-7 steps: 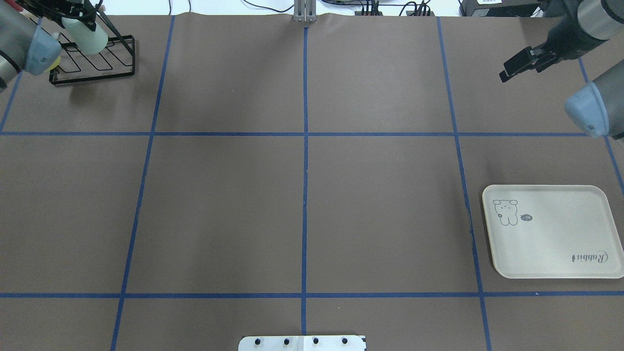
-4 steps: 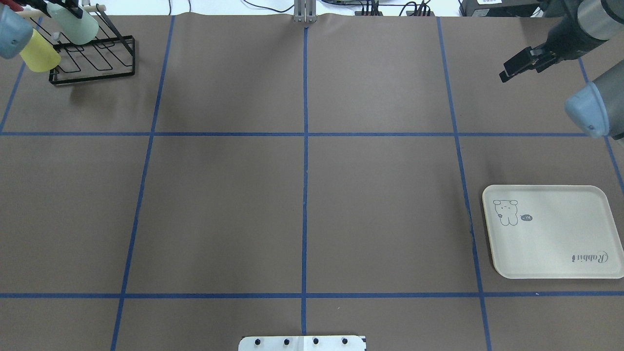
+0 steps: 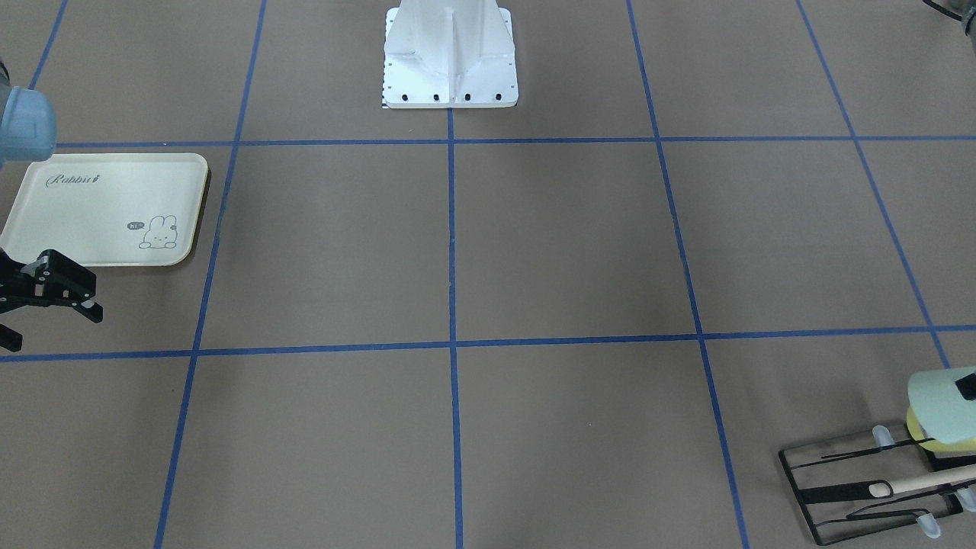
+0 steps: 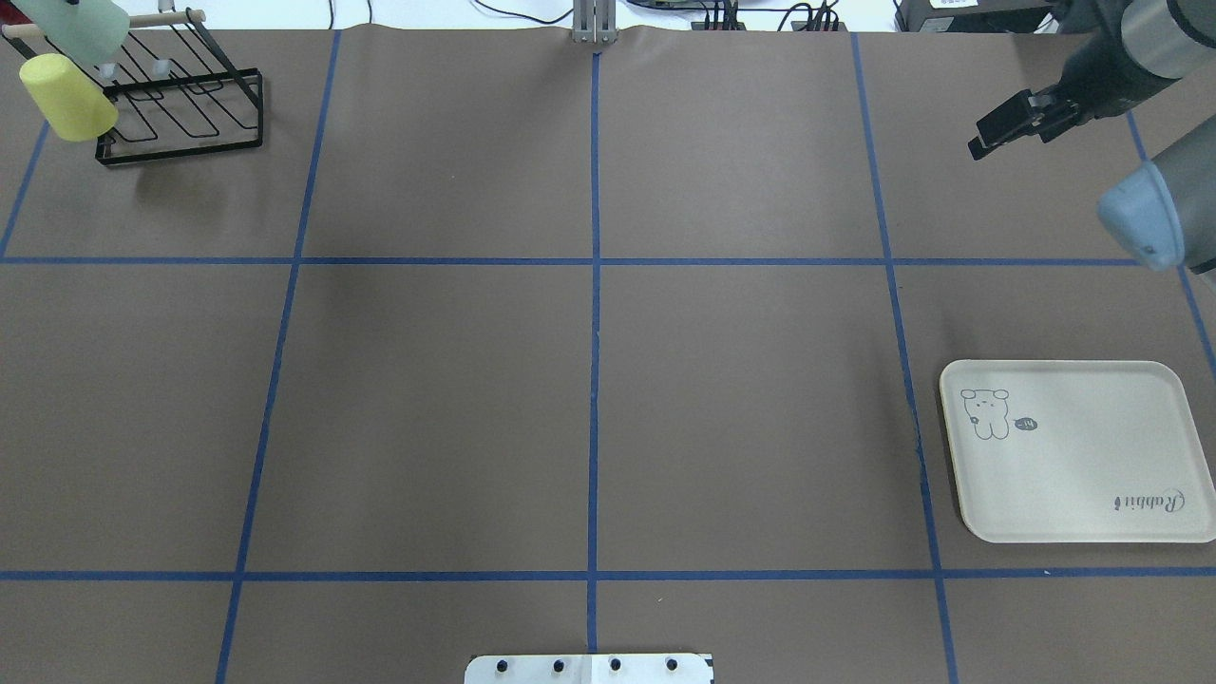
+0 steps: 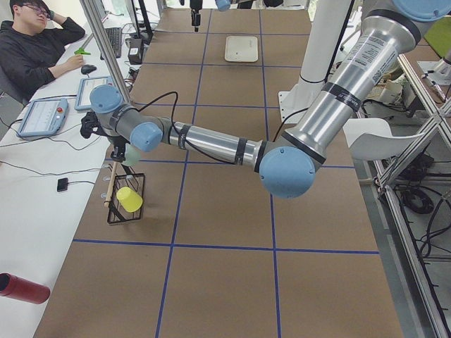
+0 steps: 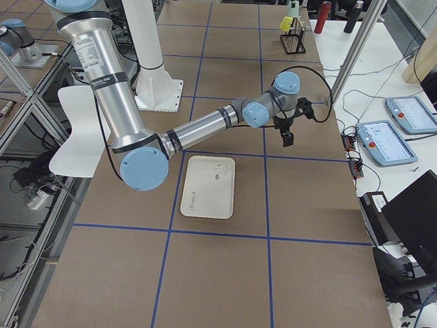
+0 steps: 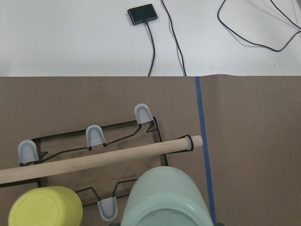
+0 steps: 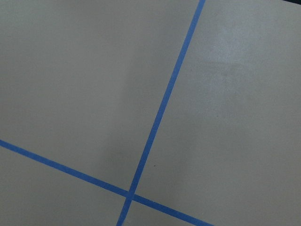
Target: Left arm grabs green cup and hands to right arm on tray
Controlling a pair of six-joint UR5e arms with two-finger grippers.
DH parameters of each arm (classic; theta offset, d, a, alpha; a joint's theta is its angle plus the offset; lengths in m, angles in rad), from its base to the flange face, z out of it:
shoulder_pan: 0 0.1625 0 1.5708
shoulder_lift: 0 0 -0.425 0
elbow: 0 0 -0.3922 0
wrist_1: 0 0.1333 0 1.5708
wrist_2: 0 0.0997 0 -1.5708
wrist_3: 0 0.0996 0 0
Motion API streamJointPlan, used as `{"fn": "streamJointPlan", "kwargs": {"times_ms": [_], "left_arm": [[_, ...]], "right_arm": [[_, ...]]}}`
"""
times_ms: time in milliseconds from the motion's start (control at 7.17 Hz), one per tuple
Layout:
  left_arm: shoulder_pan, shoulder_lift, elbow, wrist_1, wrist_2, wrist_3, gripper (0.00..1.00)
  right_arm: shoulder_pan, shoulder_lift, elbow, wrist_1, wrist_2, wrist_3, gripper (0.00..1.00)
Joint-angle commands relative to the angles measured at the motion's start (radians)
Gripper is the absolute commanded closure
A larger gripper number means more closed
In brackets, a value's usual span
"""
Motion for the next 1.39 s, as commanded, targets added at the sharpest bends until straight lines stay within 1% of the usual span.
{"fn": "streamJointPlan", "kwargs": {"times_ms": [0, 139, 279, 558, 837, 1115, 1255], "left_arm": [[0.024, 0.014, -0.024, -0.076, -0.005, -0.167, 1.00], [0.045, 0.015, -0.029, -0.164, -0.005, -0.302, 1.00], [0.074, 0.020, -0.027, -0.278, -0.005, -0.455, 1.00], [0.108, 0.023, -0.046, -0.437, -0.014, -0.707, 1.00], [0.199, 0.022, -0.081, -0.619, -0.005, -1.007, 1.00], [0.254, 0.023, -0.151, -0.739, -0.003, -1.241, 1.00], [0.282, 0.023, -0.177, -0.784, -0.003, -1.329, 1.00]], "right_arm": [[-0.031, 0.004, 0.019, 0.033, 0.001, 0.114, 0.00], [-0.048, 0.004, 0.015, 0.121, 0.001, 0.216, 0.00], [-0.065, 0.004, 0.008, 0.225, 0.001, 0.337, 0.00], [-0.097, 0.004, 0.013, 0.399, -0.001, 0.581, 0.01], [-0.111, 0.004, 0.013, 0.549, -0.002, 0.758, 0.01], [-0.116, 0.006, 0.010, 0.736, -0.001, 0.950, 0.01], [-0.126, 0.006, 0.010, 0.828, -0.002, 1.036, 0.01]]}}
